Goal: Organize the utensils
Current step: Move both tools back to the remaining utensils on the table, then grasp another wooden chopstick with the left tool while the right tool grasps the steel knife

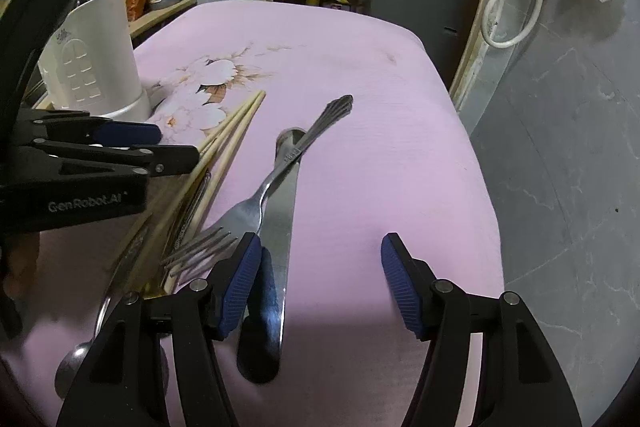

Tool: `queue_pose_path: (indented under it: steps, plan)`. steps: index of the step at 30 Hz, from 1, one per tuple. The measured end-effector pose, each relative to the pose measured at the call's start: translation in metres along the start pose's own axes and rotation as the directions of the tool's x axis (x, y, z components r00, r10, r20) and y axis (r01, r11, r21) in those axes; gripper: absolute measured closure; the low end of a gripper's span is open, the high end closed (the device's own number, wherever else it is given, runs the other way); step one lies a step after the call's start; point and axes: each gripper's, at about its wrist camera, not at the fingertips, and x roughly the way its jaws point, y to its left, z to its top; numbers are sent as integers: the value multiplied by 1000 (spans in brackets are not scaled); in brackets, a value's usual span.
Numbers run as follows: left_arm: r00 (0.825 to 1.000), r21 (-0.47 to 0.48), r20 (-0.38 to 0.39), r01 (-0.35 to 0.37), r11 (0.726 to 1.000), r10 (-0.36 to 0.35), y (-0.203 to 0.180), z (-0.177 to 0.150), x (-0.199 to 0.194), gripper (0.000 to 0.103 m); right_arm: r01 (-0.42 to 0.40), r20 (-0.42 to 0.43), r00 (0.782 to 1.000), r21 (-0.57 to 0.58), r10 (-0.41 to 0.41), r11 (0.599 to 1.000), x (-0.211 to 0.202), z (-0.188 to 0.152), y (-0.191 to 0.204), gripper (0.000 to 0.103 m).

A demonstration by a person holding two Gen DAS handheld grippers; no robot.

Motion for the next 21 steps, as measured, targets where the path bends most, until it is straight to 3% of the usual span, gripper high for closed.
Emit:
queue_pose_path:
  steps: [5, 8, 11, 13, 14, 21]
  plan:
    - [999, 26, -15, -28, 999, 28, -3, 4, 7, 80, 29, -14, 999, -49, -30, 998, 5, 2, 10, 41]
    - [1000, 8, -18, -25, 1000, 25, 0, 4, 10, 87, 50, -16, 999, -72, -52, 996, 5, 2, 12, 43]
    - [1000, -21, -14, -16, 1000, 16, 5, 4, 8, 98, 69, -12, 997, -77, -70, 995, 4, 1, 13, 58]
    - [1000, -48, -9, -11, 999, 10, 8, 2, 4, 98, 88, -7, 996, -82, -89, 993, 3, 1, 11, 80]
    - [1000, -62, -5, -12, 998, 12, 10, 1, 2, 98, 95, -7, 995, -78, -96, 992, 3, 1, 9, 83]
    - [999, -160, 20, -36, 986, 40, 21, -13, -14, 98, 108, -14, 994, -43, -109, 993, -3, -3, -3, 84]
